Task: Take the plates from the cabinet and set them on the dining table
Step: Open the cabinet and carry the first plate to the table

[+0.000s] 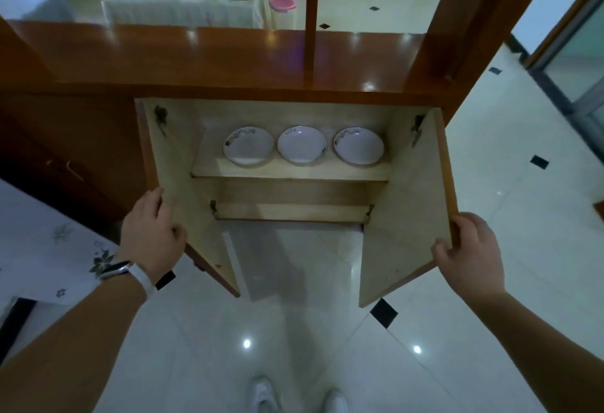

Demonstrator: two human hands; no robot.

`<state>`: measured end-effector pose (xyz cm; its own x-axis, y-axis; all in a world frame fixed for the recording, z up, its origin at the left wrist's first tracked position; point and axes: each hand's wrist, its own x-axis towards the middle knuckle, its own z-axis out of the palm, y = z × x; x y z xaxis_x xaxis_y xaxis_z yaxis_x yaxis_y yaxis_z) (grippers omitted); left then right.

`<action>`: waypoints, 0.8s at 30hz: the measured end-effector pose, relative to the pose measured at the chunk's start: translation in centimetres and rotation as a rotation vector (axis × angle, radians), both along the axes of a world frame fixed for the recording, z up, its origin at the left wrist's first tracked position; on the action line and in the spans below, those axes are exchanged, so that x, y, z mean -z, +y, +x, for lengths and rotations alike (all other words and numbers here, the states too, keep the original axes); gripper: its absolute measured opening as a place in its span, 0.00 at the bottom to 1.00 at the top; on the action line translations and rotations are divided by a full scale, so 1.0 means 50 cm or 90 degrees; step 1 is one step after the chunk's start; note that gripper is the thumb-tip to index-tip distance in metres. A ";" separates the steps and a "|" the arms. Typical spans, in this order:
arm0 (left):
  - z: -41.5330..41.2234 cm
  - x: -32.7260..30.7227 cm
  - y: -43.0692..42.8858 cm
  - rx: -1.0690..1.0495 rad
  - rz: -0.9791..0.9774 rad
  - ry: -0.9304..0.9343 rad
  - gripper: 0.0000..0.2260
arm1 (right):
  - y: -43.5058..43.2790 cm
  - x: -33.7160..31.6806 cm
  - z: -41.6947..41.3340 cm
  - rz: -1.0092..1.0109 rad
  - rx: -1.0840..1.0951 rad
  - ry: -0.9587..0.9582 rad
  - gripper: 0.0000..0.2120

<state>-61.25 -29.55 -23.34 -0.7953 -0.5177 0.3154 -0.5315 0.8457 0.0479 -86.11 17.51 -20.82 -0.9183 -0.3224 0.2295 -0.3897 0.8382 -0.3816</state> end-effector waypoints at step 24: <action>0.120 -0.066 -0.131 0.083 -0.021 -0.237 0.14 | -0.447 -0.019 0.143 0.171 -0.299 -0.007 0.23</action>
